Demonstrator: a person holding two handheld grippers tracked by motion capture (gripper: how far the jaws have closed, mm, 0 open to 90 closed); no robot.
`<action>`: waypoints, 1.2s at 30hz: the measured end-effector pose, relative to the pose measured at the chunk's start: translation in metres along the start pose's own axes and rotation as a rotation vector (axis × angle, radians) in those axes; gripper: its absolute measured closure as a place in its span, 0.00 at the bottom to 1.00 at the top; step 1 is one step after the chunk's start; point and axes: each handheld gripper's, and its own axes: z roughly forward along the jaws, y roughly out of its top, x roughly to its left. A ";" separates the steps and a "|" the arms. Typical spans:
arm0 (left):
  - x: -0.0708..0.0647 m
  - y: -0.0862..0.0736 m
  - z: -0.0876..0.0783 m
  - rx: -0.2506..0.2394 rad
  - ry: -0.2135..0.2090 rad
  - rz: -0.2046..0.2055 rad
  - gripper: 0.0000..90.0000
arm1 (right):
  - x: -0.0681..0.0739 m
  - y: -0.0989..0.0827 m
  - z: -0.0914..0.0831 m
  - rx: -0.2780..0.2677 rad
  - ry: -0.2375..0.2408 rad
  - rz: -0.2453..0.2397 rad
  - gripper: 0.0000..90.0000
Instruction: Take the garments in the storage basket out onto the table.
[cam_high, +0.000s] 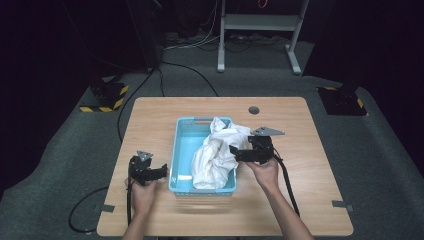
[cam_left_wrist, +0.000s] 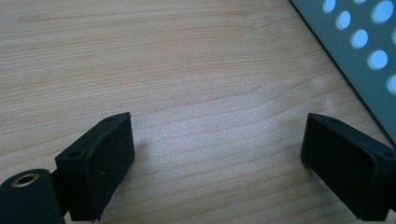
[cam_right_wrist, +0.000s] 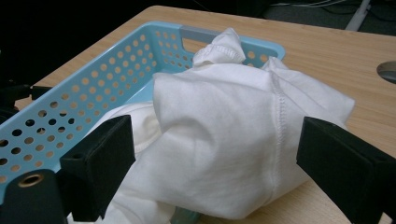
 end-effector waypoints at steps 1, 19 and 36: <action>0.000 0.000 0.000 0.000 0.000 0.000 0.11 | 0.000 -0.001 0.002 0.010 -0.004 -0.004 0.12; 0.001 0.000 0.000 -0.003 -0.005 -0.005 0.11 | 0.003 -0.007 0.033 0.096 -0.078 -0.003 0.21; 0.002 0.000 -0.001 -0.008 -0.015 -0.015 0.11 | 0.001 -0.008 0.036 0.109 -0.041 0.011 0.69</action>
